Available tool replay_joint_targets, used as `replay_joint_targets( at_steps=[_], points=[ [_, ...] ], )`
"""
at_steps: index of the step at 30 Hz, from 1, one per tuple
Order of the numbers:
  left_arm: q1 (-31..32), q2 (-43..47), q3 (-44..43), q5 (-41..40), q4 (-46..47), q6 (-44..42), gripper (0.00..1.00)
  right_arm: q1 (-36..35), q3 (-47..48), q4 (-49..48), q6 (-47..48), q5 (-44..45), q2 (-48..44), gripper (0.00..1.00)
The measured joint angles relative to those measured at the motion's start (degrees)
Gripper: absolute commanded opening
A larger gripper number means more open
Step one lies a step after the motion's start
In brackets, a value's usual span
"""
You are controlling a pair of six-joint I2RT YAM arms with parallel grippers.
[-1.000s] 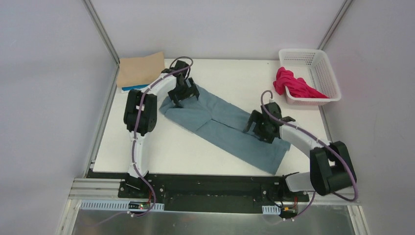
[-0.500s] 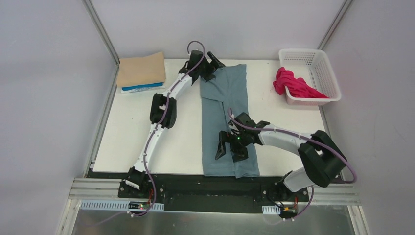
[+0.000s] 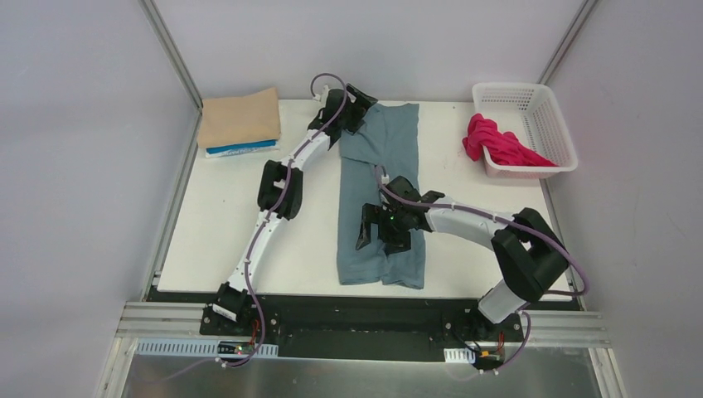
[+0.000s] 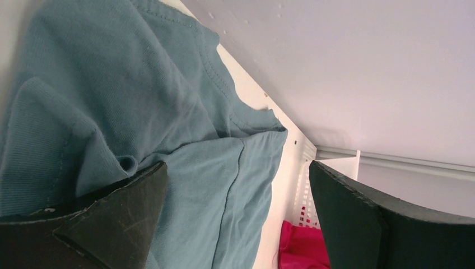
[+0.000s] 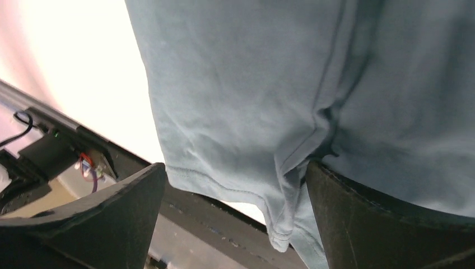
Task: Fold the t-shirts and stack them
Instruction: Rotate the tshirt 90 degrees, then grab the bottom of the folded rectangular tshirt with both arms
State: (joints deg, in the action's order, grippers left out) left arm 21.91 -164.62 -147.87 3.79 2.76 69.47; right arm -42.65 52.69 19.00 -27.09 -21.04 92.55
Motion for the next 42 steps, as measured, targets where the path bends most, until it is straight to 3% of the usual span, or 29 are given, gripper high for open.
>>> replay_joint_targets(
  at_steps=[9, 17, 20, 23, 29, 35, 42],
  points=[
    [-1.3, 5.8, 3.3, 2.5, -3.4, -9.3, 0.99, 0.0, 0.4, 5.3, -2.5, 13.3, -14.1, 1.00],
    [-1.7, 21.8, 12.0, 13.7, -7.6, -18.3, 0.99, 0.7, -1.6, 12.2, -5.6, 21.9, -28.9, 1.00],
    [-1.3, 34.6, 24.7, 17.7, -9.7, -22.7, 0.99, 3.8, -4.7, 14.0, -7.1, 23.0, -32.9, 1.00],
    [0.2, 52.6, 45.7, 18.0, -11.5, -26.7, 0.99, 9.0, -9.1, 15.8, -8.1, 21.7, -35.6, 0.99],
    [11.6, 81.7, 83.1, 8.6, -14.1, -29.0, 0.99, 13.7, -15.9, 19.0, -7.8, 16.9, -37.5, 0.99],
    [21.6, 90.2, 102.7, 7.0, -18.1, -25.9, 0.99, 14.1, -20.2, 21.1, -7.8, 13.4, -40.2, 0.92],
    [27.3, 93.3, 110.5, 6.3, -21.8, -20.7, 0.79, 14.4, -24.7, 22.4, -10.2, 14.3, -45.5, 0.73]
  ],
)
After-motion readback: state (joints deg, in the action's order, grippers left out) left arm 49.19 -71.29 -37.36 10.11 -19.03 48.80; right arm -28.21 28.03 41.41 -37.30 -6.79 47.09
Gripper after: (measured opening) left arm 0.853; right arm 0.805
